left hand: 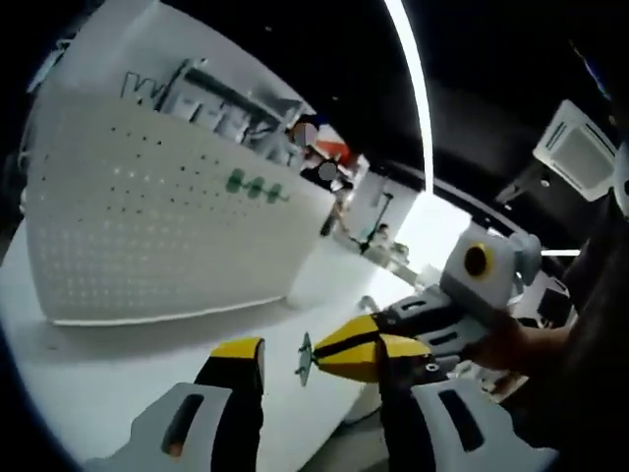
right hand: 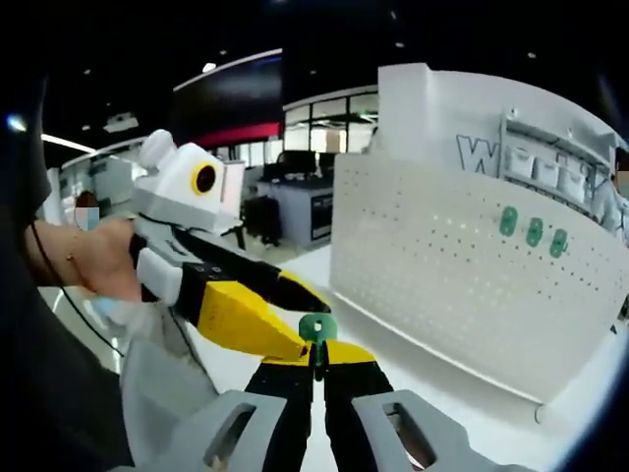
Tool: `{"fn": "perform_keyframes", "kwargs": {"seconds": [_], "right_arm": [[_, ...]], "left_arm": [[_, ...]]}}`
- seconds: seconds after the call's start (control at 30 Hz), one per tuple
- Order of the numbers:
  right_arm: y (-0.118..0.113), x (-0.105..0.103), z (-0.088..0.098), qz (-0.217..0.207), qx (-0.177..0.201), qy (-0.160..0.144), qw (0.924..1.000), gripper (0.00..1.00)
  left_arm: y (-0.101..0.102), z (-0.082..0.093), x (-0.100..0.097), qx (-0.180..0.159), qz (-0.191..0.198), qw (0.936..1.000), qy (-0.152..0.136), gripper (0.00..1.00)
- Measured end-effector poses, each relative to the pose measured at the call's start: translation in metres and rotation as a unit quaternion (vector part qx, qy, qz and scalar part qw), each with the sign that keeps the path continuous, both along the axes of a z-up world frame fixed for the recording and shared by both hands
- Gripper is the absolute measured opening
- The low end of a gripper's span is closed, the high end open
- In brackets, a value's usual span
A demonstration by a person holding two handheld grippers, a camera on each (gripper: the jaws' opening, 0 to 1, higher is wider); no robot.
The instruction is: Insert the hook assembly into the mounting plate slot until the hook locks in place.
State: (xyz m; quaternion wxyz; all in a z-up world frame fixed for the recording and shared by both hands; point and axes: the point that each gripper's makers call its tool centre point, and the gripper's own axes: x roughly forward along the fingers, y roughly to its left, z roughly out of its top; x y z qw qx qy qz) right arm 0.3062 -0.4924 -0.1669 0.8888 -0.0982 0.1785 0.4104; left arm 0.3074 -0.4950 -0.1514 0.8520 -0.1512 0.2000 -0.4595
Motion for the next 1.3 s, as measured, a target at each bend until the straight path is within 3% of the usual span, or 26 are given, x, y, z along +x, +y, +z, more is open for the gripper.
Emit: {"fn": "perform_keyframes", "kwargs": {"seconds": [0.4, 0.7, 1.3], "right_arm": [[-0.004, -0.006, 0.001, -0.004, 0.006, -0.001, 1.0, 0.0], [-0.011, -0.008, 0.002, -0.015, 0.006, -0.003, 0.9999, 0.0], [-0.014, -0.011, 0.005, -0.034, 0.004, -0.004, 0.9994, 0.0]], "left_arm": [[0.01, -0.007, 0.001, 0.018, 0.023, 0.9995, 0.013, 0.85], [0.0, -0.007, -0.01, 0.014, 0.006, 0.9997, 0.02, 1.0], [-0.016, -0.001, -0.034, 0.027, -0.063, 0.9977, -0.003, 1.0]]}}
